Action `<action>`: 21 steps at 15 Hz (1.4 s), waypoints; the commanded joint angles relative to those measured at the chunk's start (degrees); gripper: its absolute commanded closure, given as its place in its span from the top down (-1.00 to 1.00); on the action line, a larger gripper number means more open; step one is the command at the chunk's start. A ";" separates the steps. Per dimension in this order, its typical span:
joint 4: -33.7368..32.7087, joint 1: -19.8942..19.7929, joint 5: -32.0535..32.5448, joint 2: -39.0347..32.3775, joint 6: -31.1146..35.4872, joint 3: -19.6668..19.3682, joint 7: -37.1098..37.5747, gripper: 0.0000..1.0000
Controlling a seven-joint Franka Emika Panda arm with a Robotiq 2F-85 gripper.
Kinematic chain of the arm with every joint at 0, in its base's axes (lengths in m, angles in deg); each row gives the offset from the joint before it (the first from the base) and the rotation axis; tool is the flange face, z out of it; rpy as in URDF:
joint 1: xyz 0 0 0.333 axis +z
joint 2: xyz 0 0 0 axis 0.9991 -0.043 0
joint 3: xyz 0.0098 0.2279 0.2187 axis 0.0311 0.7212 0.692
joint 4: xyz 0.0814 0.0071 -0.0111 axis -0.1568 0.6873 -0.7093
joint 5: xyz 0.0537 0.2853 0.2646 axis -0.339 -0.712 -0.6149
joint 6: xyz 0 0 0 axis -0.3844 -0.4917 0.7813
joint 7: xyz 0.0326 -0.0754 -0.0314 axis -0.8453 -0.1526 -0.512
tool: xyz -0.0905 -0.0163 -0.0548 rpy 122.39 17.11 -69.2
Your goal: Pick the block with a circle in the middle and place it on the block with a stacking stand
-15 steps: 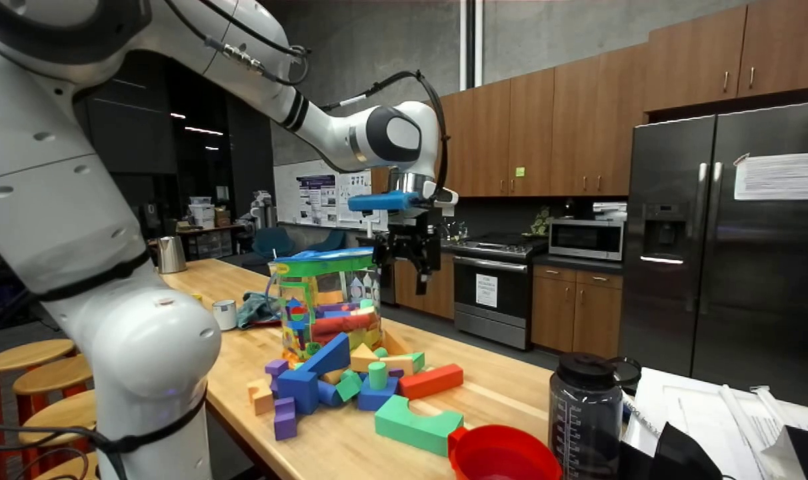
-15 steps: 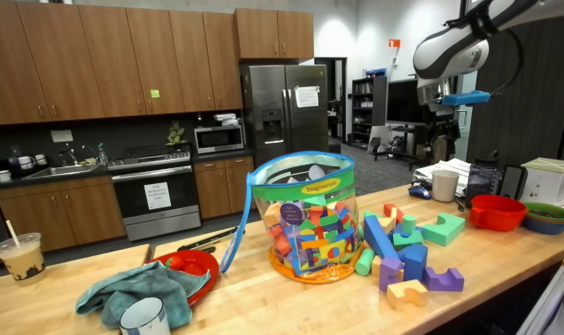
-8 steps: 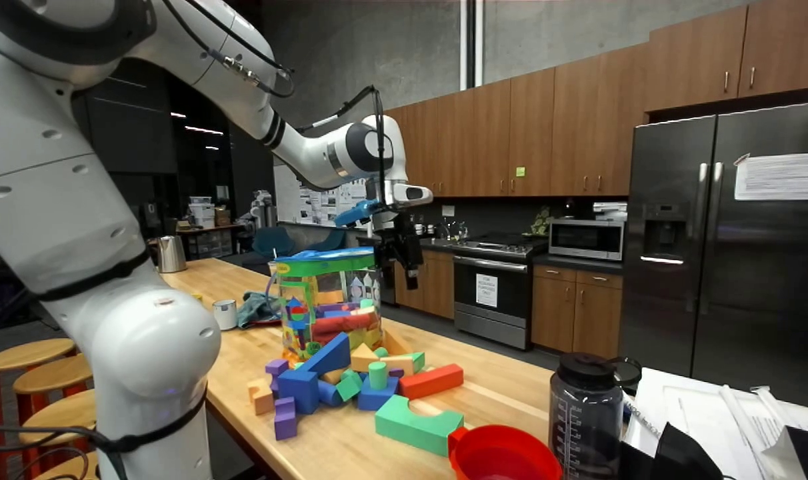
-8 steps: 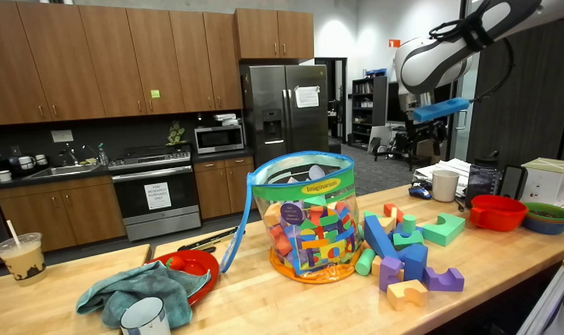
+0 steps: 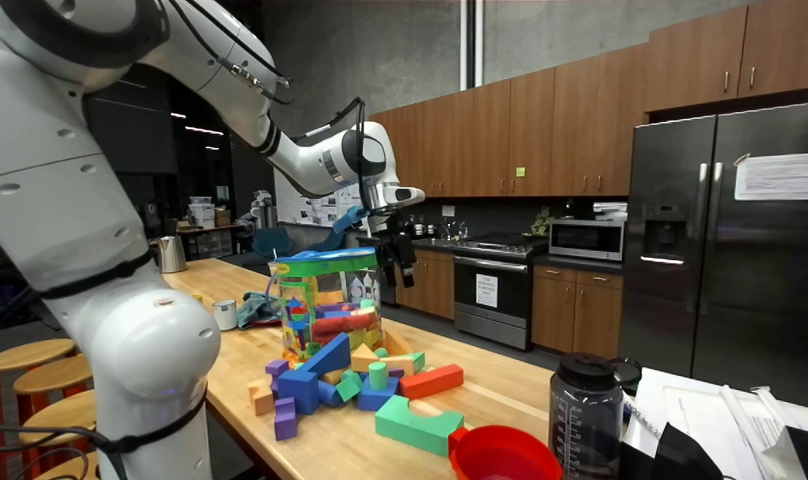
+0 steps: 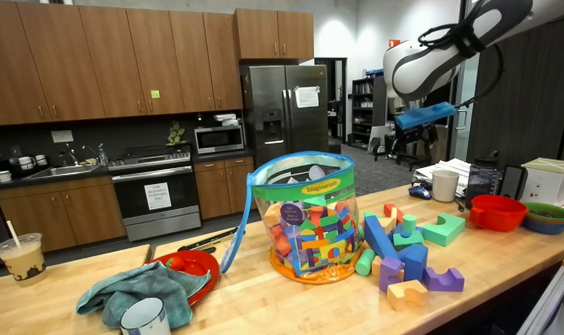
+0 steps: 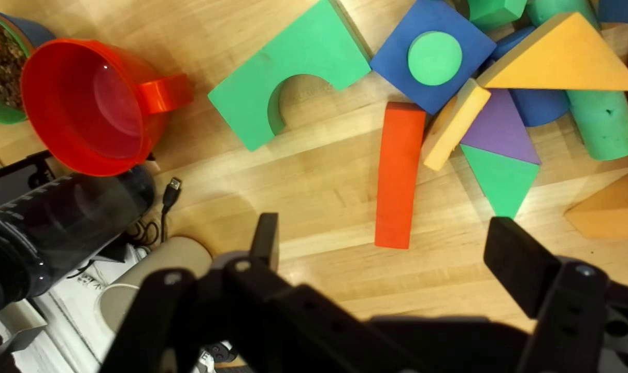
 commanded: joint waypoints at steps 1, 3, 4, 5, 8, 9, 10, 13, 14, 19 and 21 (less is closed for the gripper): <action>-0.12 -0.12 -0.04 -0.01 -0.11 0.04 -0.06 1.00; -0.19 -0.18 -0.04 -0.01 -0.11 0.04 -0.05 1.00; -0.16 -0.08 0.45 -0.13 0.20 0.75 1.46 1.00; -0.32 0.25 0.86 -0.50 0.30 1.81 3.17 1.00; -1.01 1.01 1.00 -1.84 -1.10 4.76 10.15 1.00; -1.54 1.36 0.19 -2.56 -2.29 5.41 12.42 1.00; -2.18 1.90 -1.45 -3.47 -4.13 5.77 14.57 1.00; -3.06 3.82 -6.89 -5.18 -10.08 5.60 18.48 1.00; -3.20 4.19 -8.29 -5.32 -11.29 5.30 19.28 1.00; -2.36 4.16 -10.53 -3.32 -14.07 3.42 18.66 1.00; -1.87 3.61 -11.41 -2.27 -15.77 1.96 17.95 1.00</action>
